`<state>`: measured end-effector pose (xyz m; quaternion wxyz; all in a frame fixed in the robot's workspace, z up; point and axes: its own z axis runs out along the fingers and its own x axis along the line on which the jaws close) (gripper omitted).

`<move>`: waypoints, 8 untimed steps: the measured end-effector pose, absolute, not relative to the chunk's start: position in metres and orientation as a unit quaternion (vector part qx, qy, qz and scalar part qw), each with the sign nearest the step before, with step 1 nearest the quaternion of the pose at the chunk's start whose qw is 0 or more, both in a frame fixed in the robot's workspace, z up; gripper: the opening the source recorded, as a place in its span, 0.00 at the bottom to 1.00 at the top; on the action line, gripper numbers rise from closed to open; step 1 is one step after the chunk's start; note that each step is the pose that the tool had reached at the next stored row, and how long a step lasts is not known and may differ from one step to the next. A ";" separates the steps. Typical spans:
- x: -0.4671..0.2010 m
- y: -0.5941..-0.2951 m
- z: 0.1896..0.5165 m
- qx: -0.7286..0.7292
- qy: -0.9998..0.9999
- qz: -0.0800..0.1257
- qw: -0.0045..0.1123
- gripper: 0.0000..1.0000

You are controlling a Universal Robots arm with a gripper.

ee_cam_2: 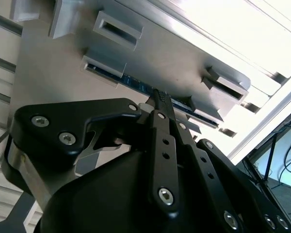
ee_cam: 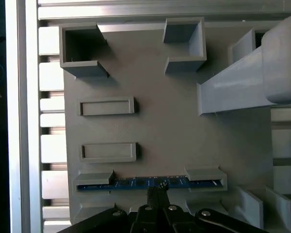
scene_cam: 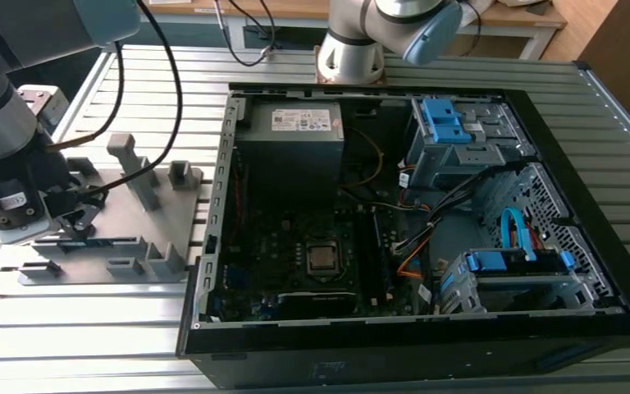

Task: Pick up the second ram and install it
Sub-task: 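Reach for the second ram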

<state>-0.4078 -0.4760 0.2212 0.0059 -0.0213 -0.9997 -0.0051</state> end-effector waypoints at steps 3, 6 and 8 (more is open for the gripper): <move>-0.408 -0.476 0.221 -0.021 -1.000 -0.005 0.006 0.10; -0.408 -0.475 0.221 -0.021 -1.000 -0.005 0.006 0.10; -0.408 -0.475 0.221 -0.021 -1.000 -0.005 0.006 0.10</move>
